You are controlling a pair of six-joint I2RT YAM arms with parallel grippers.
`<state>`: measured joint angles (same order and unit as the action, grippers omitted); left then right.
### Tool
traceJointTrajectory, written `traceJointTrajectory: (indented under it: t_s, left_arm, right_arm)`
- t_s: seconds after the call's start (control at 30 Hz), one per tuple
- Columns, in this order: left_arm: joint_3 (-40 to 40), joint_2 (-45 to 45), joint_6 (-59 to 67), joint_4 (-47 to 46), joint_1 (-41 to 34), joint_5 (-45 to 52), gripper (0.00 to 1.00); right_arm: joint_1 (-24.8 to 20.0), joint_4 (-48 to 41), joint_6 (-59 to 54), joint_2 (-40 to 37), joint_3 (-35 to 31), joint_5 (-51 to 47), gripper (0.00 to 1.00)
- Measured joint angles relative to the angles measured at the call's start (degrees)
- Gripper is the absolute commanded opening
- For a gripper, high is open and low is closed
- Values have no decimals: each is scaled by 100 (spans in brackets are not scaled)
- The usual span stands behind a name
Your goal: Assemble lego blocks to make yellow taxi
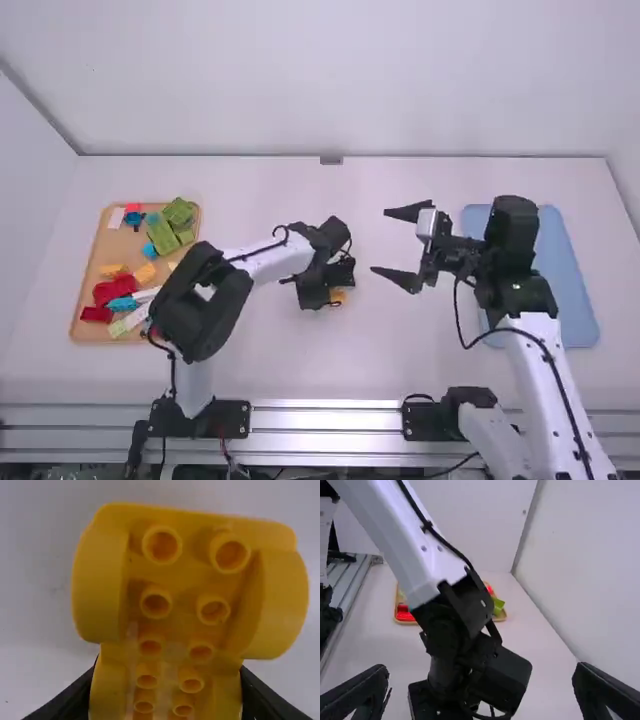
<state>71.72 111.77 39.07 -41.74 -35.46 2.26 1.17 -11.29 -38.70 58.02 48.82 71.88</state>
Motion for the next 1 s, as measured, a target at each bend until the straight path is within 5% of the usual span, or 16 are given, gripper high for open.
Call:
traceJointTrajectory:
  t_s: [0.23, 0.3, 0.33, 0.77, 1.0]
  left_arm:
    - [0, 52, -4, 323, 0, -2, 63]
    - [0, 55, 63, 332, 0, -2, 94]
    - [0, 55, 116, 330, 0, -15, 99]
    - [201, -219, -157, -68, 175, -413, 99]
    - [205, -1738, -1255, -76, 1458, -424, 99]
  right_arm:
    - [179, 50, 341, -232, -138, -317, 98]
    - [299, 85, 426, -232, -138, -463, 98]
    - [350, 87, 455, -232, -138, -516, 98]
    - [885, 1145, 1027, -4, -149, -1137, 98]
    - [1172, 2638, 1611, 737, -155, -1244, 98]
